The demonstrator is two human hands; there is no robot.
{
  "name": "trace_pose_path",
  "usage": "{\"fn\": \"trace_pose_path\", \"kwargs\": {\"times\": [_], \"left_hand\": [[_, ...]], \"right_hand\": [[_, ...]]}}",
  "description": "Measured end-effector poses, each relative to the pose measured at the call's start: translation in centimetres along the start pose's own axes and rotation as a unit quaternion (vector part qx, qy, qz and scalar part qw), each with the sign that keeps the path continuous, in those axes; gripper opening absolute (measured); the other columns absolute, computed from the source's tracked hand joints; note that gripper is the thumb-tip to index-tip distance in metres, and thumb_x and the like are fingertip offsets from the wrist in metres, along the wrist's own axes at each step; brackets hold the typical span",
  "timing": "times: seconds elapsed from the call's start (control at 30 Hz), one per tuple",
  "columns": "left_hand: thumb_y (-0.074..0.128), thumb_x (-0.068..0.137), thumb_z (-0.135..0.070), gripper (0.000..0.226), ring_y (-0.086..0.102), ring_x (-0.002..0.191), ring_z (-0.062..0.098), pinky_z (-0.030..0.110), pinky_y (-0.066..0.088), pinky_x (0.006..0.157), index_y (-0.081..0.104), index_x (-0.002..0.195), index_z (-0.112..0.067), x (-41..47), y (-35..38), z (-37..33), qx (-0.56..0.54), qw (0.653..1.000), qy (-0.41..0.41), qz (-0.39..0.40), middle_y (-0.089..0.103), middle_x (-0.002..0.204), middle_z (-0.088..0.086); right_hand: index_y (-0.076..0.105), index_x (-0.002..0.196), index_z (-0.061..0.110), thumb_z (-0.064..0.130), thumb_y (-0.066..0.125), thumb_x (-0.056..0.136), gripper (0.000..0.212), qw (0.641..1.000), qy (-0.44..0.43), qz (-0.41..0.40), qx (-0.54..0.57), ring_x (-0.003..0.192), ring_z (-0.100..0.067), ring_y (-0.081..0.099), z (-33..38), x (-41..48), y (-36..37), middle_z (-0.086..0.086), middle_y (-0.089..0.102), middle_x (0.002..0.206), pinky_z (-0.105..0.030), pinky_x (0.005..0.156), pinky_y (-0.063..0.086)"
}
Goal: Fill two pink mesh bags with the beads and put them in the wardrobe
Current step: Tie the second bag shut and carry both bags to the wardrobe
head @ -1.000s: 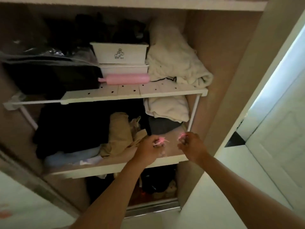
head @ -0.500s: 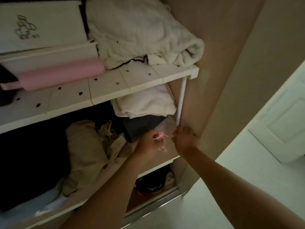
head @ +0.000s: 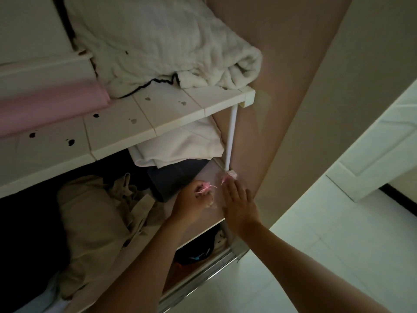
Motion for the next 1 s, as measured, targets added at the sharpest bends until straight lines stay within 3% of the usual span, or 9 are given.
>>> {"fn": "trace_pose_path", "kwargs": {"times": [0.2, 0.3, 0.43, 0.53, 0.6, 0.7, 0.8, 0.9, 1.0], "left_hand": [[0.071, 0.09, -0.015, 0.021, 0.072, 0.07, 0.002, 0.015, 0.056, 0.06, 0.067, 0.111, -0.016, -0.4, 0.3, 0.9, -0.009, 1.0, 0.011, 0.013, 0.074, 0.091, 0.0], [0.073, 0.087, -0.02, 0.02, 0.075, 0.08, 0.011, 0.032, 0.063, 0.075, 0.068, 0.105, -0.025, -1.2, 0.1, 0.2, -0.014, 0.999, 0.006, 0.028, 0.075, 0.095, 0.0], [0.075, 0.084, -0.02, 0.02, 0.077, 0.082, 0.017, 0.044, 0.062, 0.082, 0.068, 0.102, -0.025, -2.5, -0.7, -2.8, -0.024, 0.999, 0.021, 0.022, 0.077, 0.093, -0.001], [0.077, 0.084, -0.018, 0.016, 0.073, 0.077, 0.006, 0.027, 0.06, 0.068, 0.07, 0.098, -0.021, -4.4, -0.9, -6.2, -0.028, 0.997, 0.065, -0.014, 0.075, 0.089, -0.007], [0.076, 0.086, -0.016, 0.014, 0.069, 0.074, -0.003, 0.01, 0.051, 0.061, 0.071, 0.098, -0.021, -5.9, -0.9, -8.6, -0.045, 0.994, 0.088, -0.042, 0.073, 0.087, -0.013], [0.075, 0.088, -0.02, 0.014, 0.067, 0.076, -0.008, 0.006, 0.047, 0.063, 0.069, 0.097, -0.029, -8.5, -1.1, -12.1, -0.057, 0.986, 0.137, -0.081, 0.072, 0.083, -0.019], [0.074, 0.09, -0.03, 0.029, 0.066, 0.084, -0.011, 0.007, 0.048, 0.068, 0.064, 0.117, -0.027, -11.3, -1.6, -15.4, -0.05, 0.975, 0.187, -0.106, 0.068, 0.101, -0.018], [0.072, 0.089, -0.043, 0.05, 0.058, 0.107, -0.009, 0.013, 0.049, 0.082, 0.052, 0.134, -0.036, -14.4, -2.1, -19.0, -0.022, 0.962, 0.236, -0.133, 0.06, 0.121, -0.021], [0.07, 0.092, -0.038, 0.051, 0.056, 0.112, -0.007, 0.005, 0.047, 0.08, 0.046, 0.138, -0.039, -17.7, -2.4, -23.0, -0.022, 0.942, 0.293, -0.162, 0.056, 0.125, -0.023]], "right_hand": [[-0.011, 0.16, 0.014, 0.024, 0.038, 0.103, 0.076, 1.0, 0.014, 0.023, -0.008, 0.155, -0.036, -0.011, 0.5, 0.7, -0.8, -0.013, -0.019, 0.167, -0.052, 0.125, 0.011], [-0.002, 0.162, 0.019, 0.016, 0.045, 0.1, 0.077, 0.999, -0.011, 0.012, 0.043, 0.155, -0.033, -0.009, 0.3, -0.1, -2.3, -0.009, -0.014, 0.168, -0.049, 0.125, 0.013], [0.042, 0.152, 0.023, 0.004, 0.051, 0.091, 0.064, 0.967, -0.029, -0.054, 0.248, 0.14, -0.027, 0.047, -0.1, -0.8, -6.0, -0.007, 0.043, 0.157, -0.041, 0.113, 0.041], [0.054, 0.14, 0.031, 0.009, 0.049, 0.096, 0.049, 0.918, -0.023, -0.034, 0.394, 0.108, -0.016, 0.066, 0.2, -2.2, -10.8, 0.002, 0.068, 0.124, -0.024, 0.095, 0.05], [0.058, 0.135, 0.028, 0.013, 0.056, 0.096, 0.042, 0.904, -0.051, -0.046, 0.422, 0.093, -0.002, 0.066, 0.3, -3.4, -14.2, 0.004, 0.069, 0.113, -0.019, 0.085, 0.049], [0.061, 0.126, 0.016, 0.004, 0.07, 0.091, 0.038, 0.874, -0.109, -0.076, 0.467, 0.078, 0.018, 0.059, 0.1, -5.1, -18.6, 0.012, 0.065, 0.1, -0.003, 0.075, 0.041], [0.063, 0.119, 0.026, 0.009, 0.076, 0.086, 0.04, 0.862, -0.144, -0.109, 0.473, 0.08, 0.012, 0.062, -0.5, -6.8, -22.6, 0.021, 0.066, 0.097, -0.008, 0.075, 0.044], [0.065, 0.116, 0.029, 0.011, 0.077, 0.087, 0.036, 0.841, -0.185, -0.147, 0.487, 0.082, 0.005, 0.064, -1.2, -8.4, -26.4, 0.018, 0.069, 0.098, -0.009, 0.074, 0.045], [0.067, 0.122, 0.023, 0.018, 0.077, 0.088, 0.036, 0.812, -0.209, -0.165, 0.519, 0.087, -0.001, 0.066, -1.7, -10.0, -30.4, 0.011, 0.072, 0.104, -0.015, 0.078, 0.049]]}}
Point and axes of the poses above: each hand's wrist, its own x-axis towards the middle knuckle, its own y-axis out of the palm, z = x × y, the point moved 1 cm from there along x, towards the middle knuckle
